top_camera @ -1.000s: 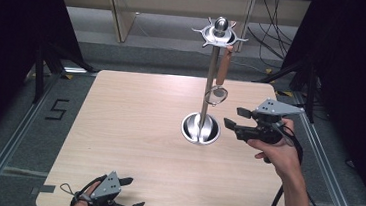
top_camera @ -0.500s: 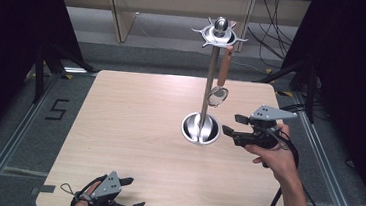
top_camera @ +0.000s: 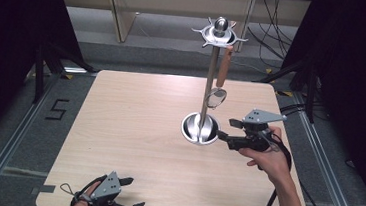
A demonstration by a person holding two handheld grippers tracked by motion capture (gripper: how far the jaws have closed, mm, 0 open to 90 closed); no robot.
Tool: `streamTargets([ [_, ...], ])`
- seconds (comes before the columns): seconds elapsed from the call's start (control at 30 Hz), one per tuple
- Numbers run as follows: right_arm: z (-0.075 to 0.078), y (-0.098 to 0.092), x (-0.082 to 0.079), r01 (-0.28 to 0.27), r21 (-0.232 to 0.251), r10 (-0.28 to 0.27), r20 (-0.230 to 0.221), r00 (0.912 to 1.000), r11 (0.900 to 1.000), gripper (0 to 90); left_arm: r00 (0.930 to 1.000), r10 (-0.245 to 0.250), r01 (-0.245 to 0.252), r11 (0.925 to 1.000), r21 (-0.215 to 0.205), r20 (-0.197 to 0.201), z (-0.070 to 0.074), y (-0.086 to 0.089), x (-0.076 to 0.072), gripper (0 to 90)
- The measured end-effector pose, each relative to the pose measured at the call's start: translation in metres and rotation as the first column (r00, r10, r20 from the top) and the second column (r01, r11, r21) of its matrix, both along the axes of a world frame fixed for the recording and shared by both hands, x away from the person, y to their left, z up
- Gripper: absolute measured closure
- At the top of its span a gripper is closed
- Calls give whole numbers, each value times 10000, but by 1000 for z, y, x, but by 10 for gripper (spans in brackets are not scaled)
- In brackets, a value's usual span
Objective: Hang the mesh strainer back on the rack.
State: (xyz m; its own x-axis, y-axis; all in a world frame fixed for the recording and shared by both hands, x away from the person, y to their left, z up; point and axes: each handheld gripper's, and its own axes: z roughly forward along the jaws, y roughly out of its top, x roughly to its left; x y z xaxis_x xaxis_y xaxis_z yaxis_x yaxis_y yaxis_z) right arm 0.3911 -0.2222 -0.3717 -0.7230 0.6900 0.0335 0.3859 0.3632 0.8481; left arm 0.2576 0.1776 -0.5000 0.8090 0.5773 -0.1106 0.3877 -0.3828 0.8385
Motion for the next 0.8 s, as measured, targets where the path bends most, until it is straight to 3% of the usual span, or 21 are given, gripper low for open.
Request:
streamTargets([
  [0.07, -1, -1, 2, -148, -39, 148, 180, 9997, 9999, 367, 9999, -77, 74, 9997, 216, 146, 0, 1, 1, 147],
  [0.1, -3, -1, 0, 16, 39, -16, 92, 10000, 10000, 362, 10000, -10, 11, 9999, -137, 66, 0, -2, -1, 147],
  [0.17, -5, -2, 1, -73, 21, 74, -51, 10000, 10000, 359, 9996, -160, 162, 9998, -71, 235, -1, -1, 0, 147],
  [0.27, -8, 0, -1, 57, 138, -55, -87, 9999, 9999, 357, 9999, -73, 73, 10000, -68, 118, 0, 1, -1, 147],
  [0.3, -10, 2, -1, 99, 111, -98, -166, 9998, 9999, 353, 9993, -233, 232, 9997, 31, 281, 1, 1, 0, 147],
  [0.43, -13, 2, 0, -50, -90, 48, -165, 9999, 9999, 350, 10000, -55, 54, 10000, 48, 81, 1, 1, -1, 147],
  [0.5, -15, 5, -1, 37, 50, -35, -299, 9995, 10000, 350, 9992, -245, 239, 9996, 175, 327, 1, 2, 1, 147],
  [0.53, -17, 7, -2, 46, 88, -43, -328, 9995, 10000, 349, 9999, 4, -4, 10000, -42, 118, 0, 1, 0, 147],
  [0.8, -24, 11, -6, -141, -106, 137, -394, 9991, 9998, 348, 9999, -16, 16, 10000, -39, 139, 0, 1, -1, 147],
])
